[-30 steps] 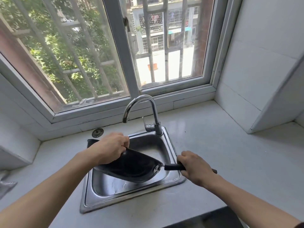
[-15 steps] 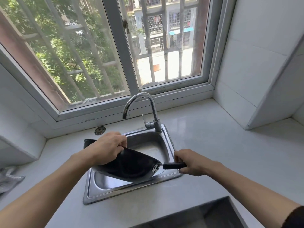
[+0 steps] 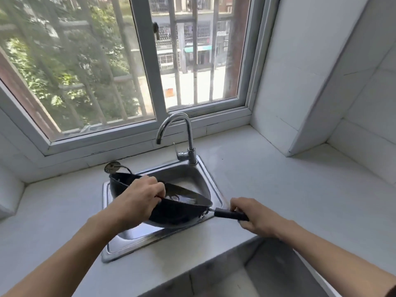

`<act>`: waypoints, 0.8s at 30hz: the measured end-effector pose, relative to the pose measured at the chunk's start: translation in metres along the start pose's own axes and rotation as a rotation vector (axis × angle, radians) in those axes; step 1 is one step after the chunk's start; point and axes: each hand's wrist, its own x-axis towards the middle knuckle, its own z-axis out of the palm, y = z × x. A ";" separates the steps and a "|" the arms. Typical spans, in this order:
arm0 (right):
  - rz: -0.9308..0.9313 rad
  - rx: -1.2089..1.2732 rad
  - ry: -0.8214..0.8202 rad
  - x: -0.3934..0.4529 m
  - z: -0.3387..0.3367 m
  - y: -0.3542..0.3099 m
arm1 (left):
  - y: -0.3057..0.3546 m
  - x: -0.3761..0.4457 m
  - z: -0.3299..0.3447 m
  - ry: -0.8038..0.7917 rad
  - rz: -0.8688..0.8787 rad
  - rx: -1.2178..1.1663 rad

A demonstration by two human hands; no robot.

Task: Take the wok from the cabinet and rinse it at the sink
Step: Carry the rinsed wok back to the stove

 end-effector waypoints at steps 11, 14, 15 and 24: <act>0.209 -0.143 0.154 -0.107 0.034 -0.010 | 0.045 -0.036 0.026 0.135 0.256 -0.011; 0.245 -0.135 0.180 -0.136 0.036 -0.003 | 0.064 -0.032 0.031 0.117 0.306 -0.008; 0.253 -0.129 0.198 -0.146 0.037 0.000 | 0.072 -0.030 0.033 0.113 0.323 -0.005; 0.375 -0.120 0.354 -0.239 0.029 0.039 | 0.165 -0.002 0.045 0.098 0.460 0.025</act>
